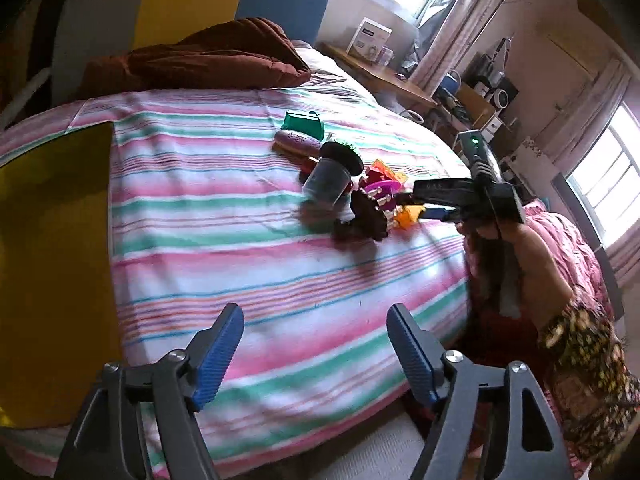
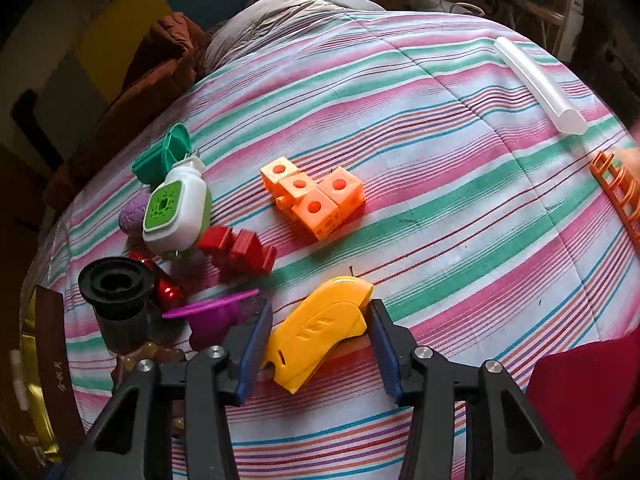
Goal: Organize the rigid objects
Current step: 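Grasp the brown comb toy with left tool while right tool grasps yellow shoe piece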
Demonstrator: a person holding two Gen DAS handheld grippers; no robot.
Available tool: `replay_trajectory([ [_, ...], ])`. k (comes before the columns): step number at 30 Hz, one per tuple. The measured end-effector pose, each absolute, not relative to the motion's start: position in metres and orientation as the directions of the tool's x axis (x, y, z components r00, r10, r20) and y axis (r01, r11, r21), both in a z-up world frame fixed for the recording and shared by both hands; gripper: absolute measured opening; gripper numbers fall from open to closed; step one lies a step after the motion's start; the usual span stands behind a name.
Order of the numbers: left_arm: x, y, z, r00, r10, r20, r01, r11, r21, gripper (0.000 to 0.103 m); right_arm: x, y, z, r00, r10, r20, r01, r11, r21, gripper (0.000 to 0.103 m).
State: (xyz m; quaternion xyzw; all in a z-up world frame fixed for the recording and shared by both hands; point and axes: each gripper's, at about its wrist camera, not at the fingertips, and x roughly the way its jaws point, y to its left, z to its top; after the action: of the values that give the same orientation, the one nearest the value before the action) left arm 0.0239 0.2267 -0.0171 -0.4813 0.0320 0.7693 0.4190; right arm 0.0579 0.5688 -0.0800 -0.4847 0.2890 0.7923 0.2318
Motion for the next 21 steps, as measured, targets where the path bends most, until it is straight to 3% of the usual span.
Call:
replay_trajectory([
  [10,0.018,0.303,-0.033,-0.128,0.6,-0.789,-0.738,-0.589,-0.328,0.078,0.071,0.572,-0.08,-0.426,0.053,-0.903,-0.664,-0.697,0.272,0.047],
  [21,-0.019,0.374,-0.067,-0.052,0.632,-0.773,-0.653,-0.607,-0.452,0.076,0.07,0.571,-0.081,-0.416,0.043,-0.908,-0.664,-0.697,0.271,0.048],
])
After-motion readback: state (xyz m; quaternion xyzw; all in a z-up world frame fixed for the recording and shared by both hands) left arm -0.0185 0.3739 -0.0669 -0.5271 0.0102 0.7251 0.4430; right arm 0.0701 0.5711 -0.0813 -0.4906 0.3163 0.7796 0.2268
